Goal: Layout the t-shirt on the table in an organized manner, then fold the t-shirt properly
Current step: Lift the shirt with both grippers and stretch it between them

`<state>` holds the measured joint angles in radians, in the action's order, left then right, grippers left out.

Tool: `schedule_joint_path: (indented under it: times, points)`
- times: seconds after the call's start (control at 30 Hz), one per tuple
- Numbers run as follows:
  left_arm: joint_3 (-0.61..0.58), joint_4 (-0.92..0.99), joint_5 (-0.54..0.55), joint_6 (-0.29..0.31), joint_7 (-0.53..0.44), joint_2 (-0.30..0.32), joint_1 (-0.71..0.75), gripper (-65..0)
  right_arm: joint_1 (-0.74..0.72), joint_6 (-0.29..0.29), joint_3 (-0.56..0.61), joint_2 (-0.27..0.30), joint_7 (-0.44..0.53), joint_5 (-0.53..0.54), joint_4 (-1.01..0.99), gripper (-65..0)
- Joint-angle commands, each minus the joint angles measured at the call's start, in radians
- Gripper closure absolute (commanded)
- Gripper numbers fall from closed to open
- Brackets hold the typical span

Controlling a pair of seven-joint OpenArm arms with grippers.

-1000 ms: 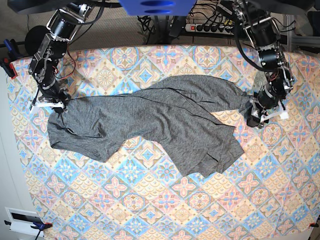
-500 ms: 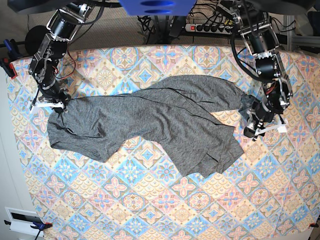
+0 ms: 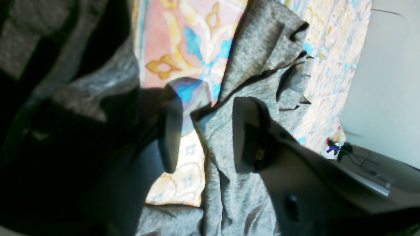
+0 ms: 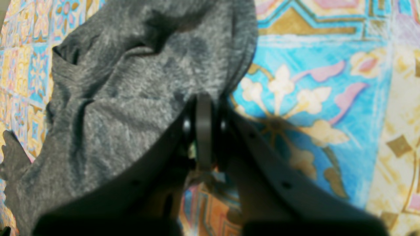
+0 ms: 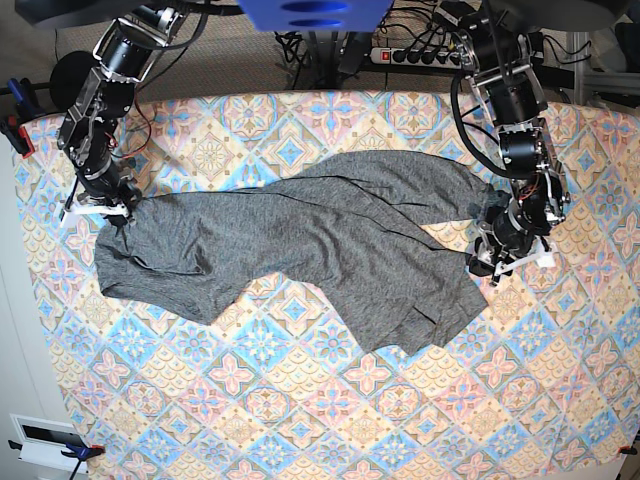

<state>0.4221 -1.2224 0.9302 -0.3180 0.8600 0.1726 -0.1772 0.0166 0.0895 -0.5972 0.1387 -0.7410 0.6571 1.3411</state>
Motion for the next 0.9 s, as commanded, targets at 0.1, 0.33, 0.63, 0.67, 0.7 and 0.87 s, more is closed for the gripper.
schedule_joint_path:
  times: [0.1,0.33,0.63,0.67,0.7,0.87]
  points:
    - [-0.079,-0.007,0.003,-0.003,0.012,0.006,-0.017,-25.0,-0.01,-0.001,0.001,0.009,-0.012,-0.004,0.011,0.0]
    - [-0.119,-0.006,0.003,-0.003,0.02,0.006,-0.032,-22.7,-0.005,-0.001,0.001,0.009,-0.012,-0.004,0.011,0.0]
    - [-0.11,-0.027,0.016,-0.002,0.041,0.011,-0.029,0.0,-0.002,-0.001,0.001,0.009,-0.013,-0.004,0.03,0.0]
    - [-0.11,-0.052,0.016,-0.002,0.055,0.023,-0.028,0.0,-0.002,-0.001,0.001,0.009,-0.013,-0.004,0.054,0.0]
    - [-0.11,-0.086,0.016,-0.002,0.067,0.029,-0.026,0.0,-0.002,-0.001,0.001,0.009,-0.013,-0.004,0.084,0.0]
    - [-0.111,-0.326,0.008,0.0,0.086,0.032,0.041,0.0,0.038,-0.006,0.001,0.014,-0.013,-0.006,0.193,0.0]
